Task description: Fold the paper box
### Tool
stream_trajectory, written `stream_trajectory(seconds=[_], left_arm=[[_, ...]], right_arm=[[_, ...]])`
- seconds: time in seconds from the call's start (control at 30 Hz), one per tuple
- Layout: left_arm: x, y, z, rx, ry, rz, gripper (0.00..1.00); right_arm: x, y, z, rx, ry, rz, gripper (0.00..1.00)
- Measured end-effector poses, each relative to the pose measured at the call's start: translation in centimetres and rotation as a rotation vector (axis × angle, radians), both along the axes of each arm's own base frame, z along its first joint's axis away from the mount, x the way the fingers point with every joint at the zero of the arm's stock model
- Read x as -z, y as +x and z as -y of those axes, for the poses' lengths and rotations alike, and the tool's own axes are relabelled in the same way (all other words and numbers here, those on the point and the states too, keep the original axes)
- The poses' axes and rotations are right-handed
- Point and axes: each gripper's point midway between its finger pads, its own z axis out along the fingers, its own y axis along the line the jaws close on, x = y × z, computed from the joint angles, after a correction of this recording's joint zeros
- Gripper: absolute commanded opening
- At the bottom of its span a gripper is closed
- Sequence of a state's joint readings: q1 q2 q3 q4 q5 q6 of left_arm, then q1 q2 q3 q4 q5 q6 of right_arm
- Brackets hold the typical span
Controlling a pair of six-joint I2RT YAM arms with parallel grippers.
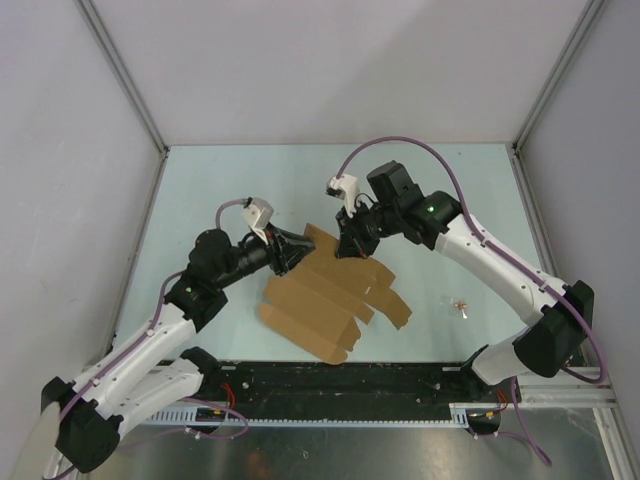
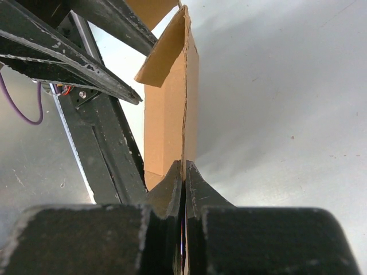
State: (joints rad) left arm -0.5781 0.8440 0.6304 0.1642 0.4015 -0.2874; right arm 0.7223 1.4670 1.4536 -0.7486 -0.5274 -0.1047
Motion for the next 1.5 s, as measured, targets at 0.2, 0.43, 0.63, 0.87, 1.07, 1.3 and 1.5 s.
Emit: stream_trajectory(seconds=[0.2, 0.43, 0.63, 0.87, 1.07, 1.3, 1.5], left_arm=[[0.4, 0.2, 0.2, -0.002, 0.009, -0.013, 0.37], [0.7, 0.5, 0.2, -0.010, 0.015, -0.021, 0.37], [-0.3, 0.8, -1.1, -0.092, 0.005, 0.002, 0.51], [-2.8, 0.3, -5.3, -0.285, -0.079, 0.068, 0.63], [1.4, -0.1, -5.8, -0.304, -0.050, -0.004, 0.57], [7.3, 0.3, -5.5, -0.310, 0.044, -0.118, 0.56], [8.7, 0.8, -5.5, -0.322, 0.061, -0.120, 0.56]], right_arm=[[0.0, -0.5, -0.4, -0.015, 0.000, 0.001, 0.00], [0.2, -0.6, -0.5, -0.012, -0.014, 0.012, 0.00], [0.2, 0.7, 0.4, 0.033, -0.020, 0.019, 0.00], [-0.9, 3.0, 3.7, 0.132, 0.003, 0.014, 0.00], [-1.4, 2.6, 4.6, 0.142, 0.017, -0.017, 0.00], [-1.7, 1.6, 4.4, 0.127, 0.039, -0.063, 0.00], [-2.3, 0.7, 4.5, 0.114, 0.054, -0.081, 0.00]])
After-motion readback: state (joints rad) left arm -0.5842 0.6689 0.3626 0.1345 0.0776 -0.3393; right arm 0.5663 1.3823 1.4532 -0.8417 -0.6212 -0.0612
